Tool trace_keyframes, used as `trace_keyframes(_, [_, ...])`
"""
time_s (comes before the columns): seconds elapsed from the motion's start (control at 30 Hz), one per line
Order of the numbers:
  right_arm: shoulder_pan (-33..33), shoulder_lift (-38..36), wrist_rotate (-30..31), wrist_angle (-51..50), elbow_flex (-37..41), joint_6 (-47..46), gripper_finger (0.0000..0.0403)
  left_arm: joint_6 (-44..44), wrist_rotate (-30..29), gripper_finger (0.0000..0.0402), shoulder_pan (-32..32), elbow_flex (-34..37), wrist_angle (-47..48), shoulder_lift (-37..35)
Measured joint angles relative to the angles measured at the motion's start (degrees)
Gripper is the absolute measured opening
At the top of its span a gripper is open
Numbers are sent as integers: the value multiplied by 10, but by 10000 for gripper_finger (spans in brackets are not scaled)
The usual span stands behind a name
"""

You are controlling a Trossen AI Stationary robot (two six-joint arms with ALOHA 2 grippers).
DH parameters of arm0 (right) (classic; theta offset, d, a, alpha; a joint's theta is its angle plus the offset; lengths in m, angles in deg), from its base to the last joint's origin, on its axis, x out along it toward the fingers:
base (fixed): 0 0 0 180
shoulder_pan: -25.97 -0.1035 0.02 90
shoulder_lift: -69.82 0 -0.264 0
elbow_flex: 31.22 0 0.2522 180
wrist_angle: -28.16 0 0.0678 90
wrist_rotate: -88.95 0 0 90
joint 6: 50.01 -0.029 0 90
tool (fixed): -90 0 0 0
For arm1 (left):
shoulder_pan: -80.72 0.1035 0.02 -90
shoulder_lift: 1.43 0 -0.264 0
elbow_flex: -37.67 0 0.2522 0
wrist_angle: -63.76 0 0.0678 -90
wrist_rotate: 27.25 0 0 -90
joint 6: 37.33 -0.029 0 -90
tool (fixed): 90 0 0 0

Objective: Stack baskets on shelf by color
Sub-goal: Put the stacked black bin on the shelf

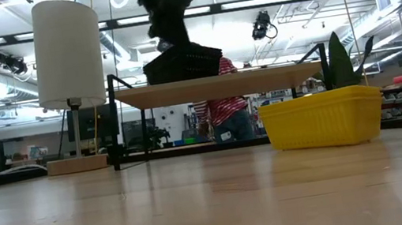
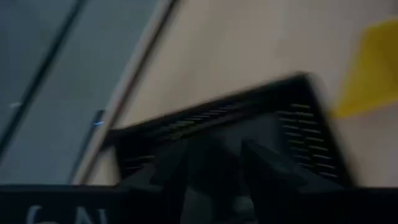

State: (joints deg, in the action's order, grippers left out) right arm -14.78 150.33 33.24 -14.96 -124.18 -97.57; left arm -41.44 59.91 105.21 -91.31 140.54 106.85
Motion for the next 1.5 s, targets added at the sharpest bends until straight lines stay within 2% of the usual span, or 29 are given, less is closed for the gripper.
trace_keyframes(0.1, [0,0,0,-7,0,-4,132,4,39,142,-28,0,27,0])
trace_keyframes(0.23, [-3,0,0,-12,0,-7,132,-10,45,127,-63,0,88,0])
trace_keyframes(0.43, [-2,0,0,-10,0,-5,132,-22,4,117,-78,1,154,4])
trace_keyframes(0.73, [-5,0,1,6,0,-8,132,-86,-49,117,-78,1,184,-1])
trace_keyframes(0.9, [-5,0,2,6,0,-15,132,-103,-53,117,-81,-3,188,-1])
trace_keyframes(1.03, [-5,0,2,6,0,-17,132,-102,-54,117,-96,-22,175,-1])
trace_keyframes(1.2, [-5,0,2,6,0,-13,132,-100,-90,117,-121,-50,144,-2])
trace_keyframes(1.37, [-5,0,2,7,0,-9,132,-85,-88,117,-129,-41,62,1])
trace_keyframes(1.5, [-8,0,2,14,0,-9,132,-83,-62,130,-128,-12,-10,6])
